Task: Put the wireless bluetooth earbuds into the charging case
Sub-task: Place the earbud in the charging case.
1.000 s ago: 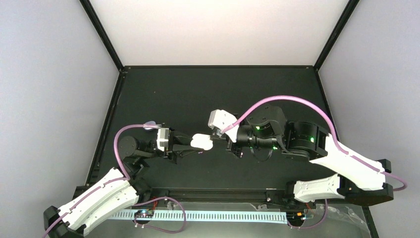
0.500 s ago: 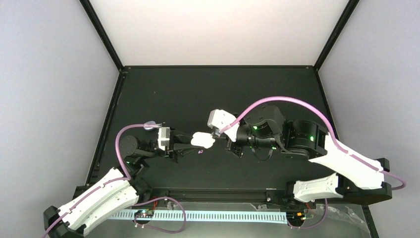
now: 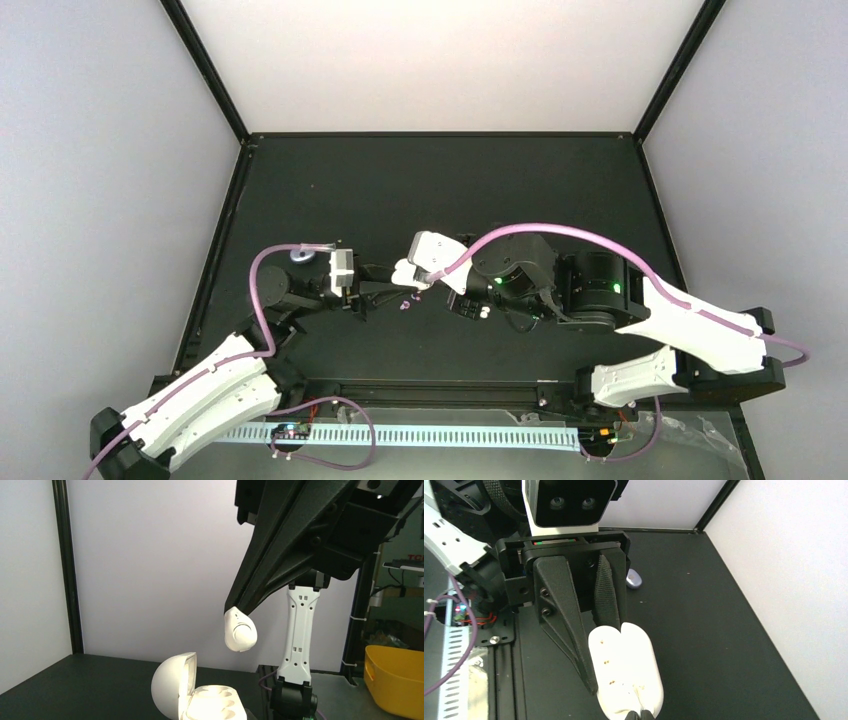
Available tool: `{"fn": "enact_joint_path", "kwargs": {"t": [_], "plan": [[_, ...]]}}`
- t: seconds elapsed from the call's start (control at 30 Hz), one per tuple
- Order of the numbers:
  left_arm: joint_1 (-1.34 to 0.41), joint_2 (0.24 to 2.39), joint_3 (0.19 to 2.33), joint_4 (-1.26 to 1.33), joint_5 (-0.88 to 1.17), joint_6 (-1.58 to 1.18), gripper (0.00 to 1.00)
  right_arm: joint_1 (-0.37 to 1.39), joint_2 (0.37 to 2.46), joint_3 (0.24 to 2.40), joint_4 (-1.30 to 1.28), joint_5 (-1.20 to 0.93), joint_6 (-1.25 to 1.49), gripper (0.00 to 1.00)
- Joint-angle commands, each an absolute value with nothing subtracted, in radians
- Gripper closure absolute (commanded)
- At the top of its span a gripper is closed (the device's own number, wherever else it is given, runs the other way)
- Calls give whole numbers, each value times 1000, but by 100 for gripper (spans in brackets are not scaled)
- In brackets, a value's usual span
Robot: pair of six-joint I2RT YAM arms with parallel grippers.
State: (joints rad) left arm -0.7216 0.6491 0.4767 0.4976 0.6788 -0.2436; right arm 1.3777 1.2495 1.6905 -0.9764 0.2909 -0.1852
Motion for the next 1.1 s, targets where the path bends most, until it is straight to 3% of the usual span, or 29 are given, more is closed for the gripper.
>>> {"fn": "enact_joint_path", "kwargs": {"t": [0.0,0.33,1.07], "plan": [[-726,657,523,485,659,-215,99,1421,1263,1711,-988,442,-223,99],[-726,666,523,485,630,-205,99,1478,1288,1674,-977,575,-253,99],[-726,639,515,504,629,-231,99,1480,1339,1658,-959,612,-225,99]]}}
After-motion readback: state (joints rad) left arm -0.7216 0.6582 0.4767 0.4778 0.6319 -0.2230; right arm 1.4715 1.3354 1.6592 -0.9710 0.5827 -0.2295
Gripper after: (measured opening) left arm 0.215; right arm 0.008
